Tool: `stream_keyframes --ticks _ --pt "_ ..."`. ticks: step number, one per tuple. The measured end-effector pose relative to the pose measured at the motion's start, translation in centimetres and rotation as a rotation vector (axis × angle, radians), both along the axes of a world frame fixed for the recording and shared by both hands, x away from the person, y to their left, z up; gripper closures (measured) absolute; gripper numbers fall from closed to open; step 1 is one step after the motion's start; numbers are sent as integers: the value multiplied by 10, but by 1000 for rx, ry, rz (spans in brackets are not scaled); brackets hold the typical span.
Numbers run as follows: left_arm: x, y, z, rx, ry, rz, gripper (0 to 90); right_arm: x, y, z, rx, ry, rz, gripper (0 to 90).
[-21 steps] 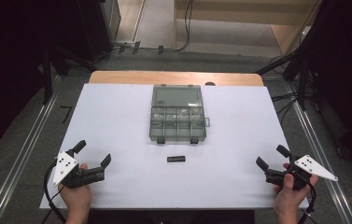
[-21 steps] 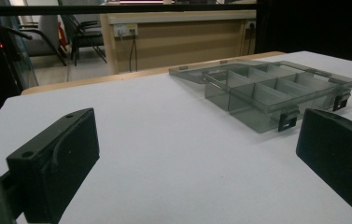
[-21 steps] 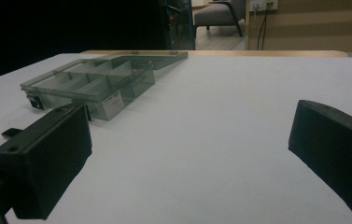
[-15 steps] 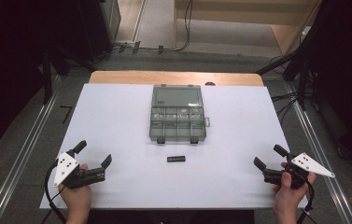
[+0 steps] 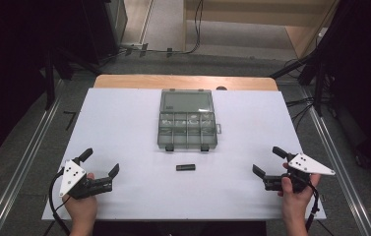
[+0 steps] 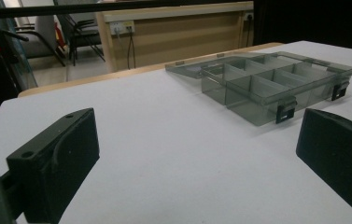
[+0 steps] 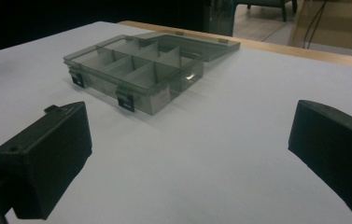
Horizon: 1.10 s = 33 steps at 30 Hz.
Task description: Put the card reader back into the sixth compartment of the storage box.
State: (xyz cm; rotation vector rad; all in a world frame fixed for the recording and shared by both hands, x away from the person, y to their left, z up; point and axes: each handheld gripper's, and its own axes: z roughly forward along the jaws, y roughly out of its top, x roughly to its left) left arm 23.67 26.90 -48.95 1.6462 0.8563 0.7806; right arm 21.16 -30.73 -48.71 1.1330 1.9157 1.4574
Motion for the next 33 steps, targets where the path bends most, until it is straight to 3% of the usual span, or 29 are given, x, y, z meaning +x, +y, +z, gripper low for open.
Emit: stream_keyframes --ticks 6,16,21,26,33 --pt "0 0 0 2 1 -4 0 11 15 12 -29 2 48 0" --pt "0 1 0 -6 1 -7 0 31 37 24 -65 53 128 0" --pt "-1 1 0 -5 0 -10 0 41 49 33 -122 72 186 0" --pt "-1 1 0 -6 1 -10 0 47 57 36 -133 88 219 0" --pt "0 1 0 -4 2 -12 0 58 83 36 -195 120 292 0"
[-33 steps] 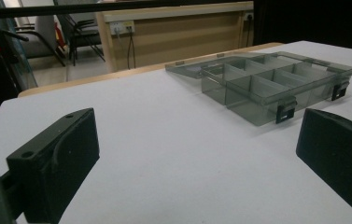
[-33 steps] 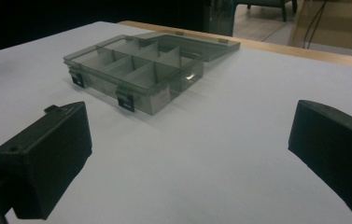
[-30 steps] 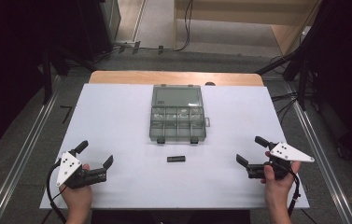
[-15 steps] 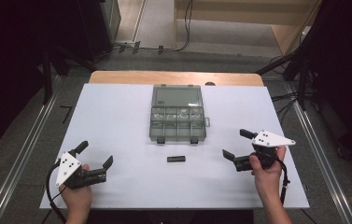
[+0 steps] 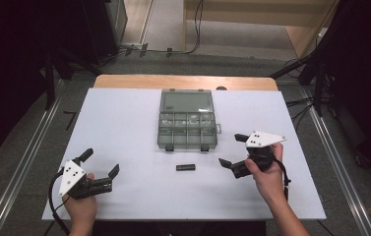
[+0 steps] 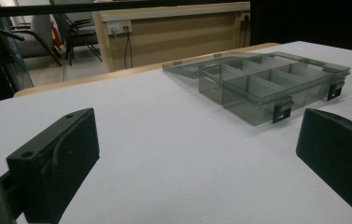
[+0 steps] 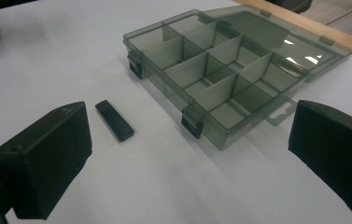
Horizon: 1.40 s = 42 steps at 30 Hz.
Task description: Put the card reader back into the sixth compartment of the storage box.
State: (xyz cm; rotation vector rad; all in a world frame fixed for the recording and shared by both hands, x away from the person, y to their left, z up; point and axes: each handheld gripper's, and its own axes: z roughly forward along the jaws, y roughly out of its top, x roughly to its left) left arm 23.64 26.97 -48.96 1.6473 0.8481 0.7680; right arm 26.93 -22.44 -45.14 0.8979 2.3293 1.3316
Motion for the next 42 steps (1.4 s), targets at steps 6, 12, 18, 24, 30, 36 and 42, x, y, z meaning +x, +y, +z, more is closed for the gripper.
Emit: stream_keyframes --ticks 6,12,18,24,30,36,42 --pt "0 0 0 2 -1 -2 0 6 14 0 -36 17 42 0" --pt "0 0 0 2 0 -2 0 11 26 1 -68 25 85 0" --pt "0 0 0 3 0 -3 0 16 37 -1 -97 48 124 0" --pt "0 0 0 3 0 -5 0 20 48 -3 -140 81 160 0" --pt "0 0 0 5 0 -5 0 24 57 -4 -158 105 200 0" --pt "0 0 0 5 1 -6 0 27 71 -9 -214 123 248 15" --pt "0 0 0 4 2 -8 0 27 80 -9 -201 113 270 141"
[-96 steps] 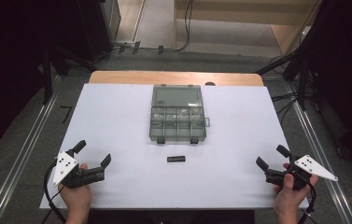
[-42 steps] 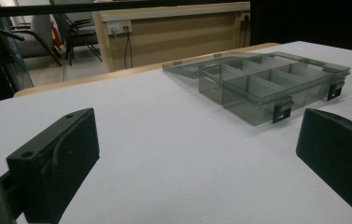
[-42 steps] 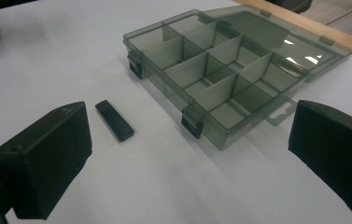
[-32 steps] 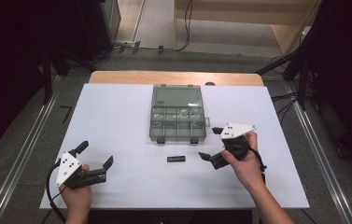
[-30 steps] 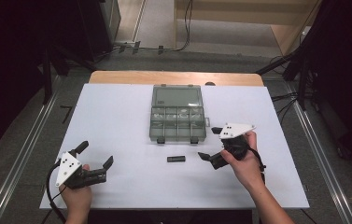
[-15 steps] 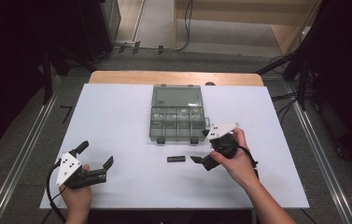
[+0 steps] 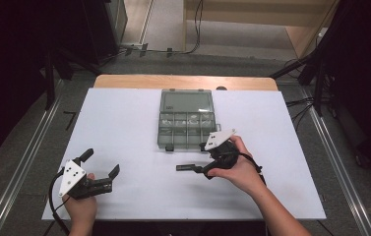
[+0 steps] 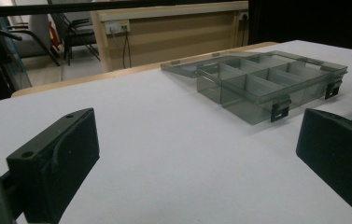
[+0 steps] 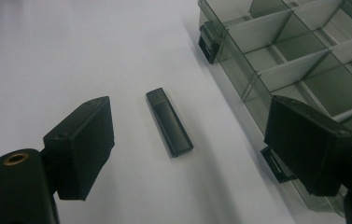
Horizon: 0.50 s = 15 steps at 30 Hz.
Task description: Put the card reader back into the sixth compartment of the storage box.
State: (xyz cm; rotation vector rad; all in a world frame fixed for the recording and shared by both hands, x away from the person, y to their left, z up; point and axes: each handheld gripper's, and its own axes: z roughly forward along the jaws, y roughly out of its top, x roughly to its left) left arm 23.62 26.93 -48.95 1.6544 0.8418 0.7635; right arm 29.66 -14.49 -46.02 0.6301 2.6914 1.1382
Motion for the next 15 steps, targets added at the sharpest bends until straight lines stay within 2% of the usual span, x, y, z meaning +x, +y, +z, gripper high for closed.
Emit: stream_keyframes --ticks 5,8,15 --pt "0 0 0 0 0 0 0 1 6 -2 -19 1 9 245" --pt "0 0 0 1 0 -1 0 2 10 -4 -28 6 20 355" --pt "0 0 0 0 0 0 0 4 16 -8 -60 13 39 442"
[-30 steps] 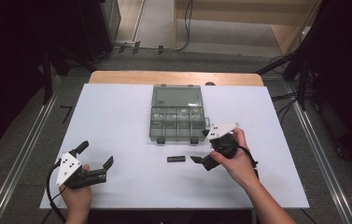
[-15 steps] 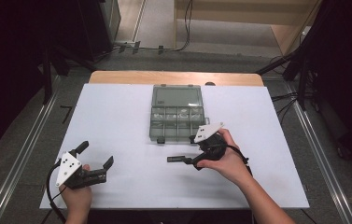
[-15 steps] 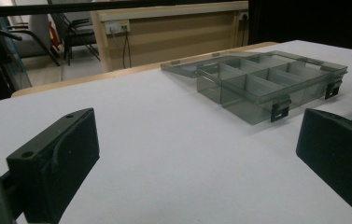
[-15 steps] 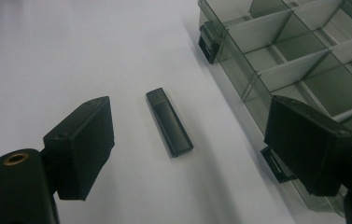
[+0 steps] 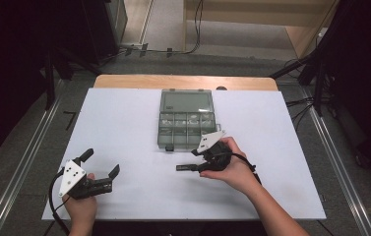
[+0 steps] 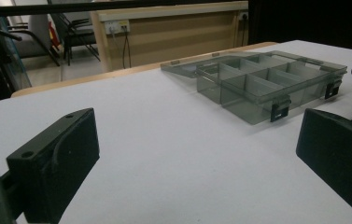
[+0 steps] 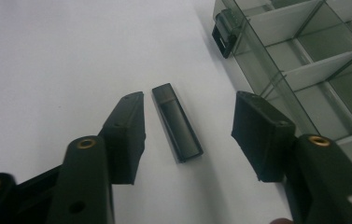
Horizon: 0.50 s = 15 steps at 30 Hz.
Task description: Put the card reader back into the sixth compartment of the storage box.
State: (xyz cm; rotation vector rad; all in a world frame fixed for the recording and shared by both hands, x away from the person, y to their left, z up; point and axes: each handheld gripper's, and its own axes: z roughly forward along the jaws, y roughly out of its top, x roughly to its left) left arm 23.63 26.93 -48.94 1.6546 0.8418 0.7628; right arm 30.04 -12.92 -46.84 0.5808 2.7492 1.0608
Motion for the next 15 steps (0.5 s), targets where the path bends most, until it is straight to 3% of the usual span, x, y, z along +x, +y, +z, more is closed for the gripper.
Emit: stream_keyframes --ticks 15 --pt "0 0 0 0 0 -2 0 8 16 -13 -61 27 45 568"
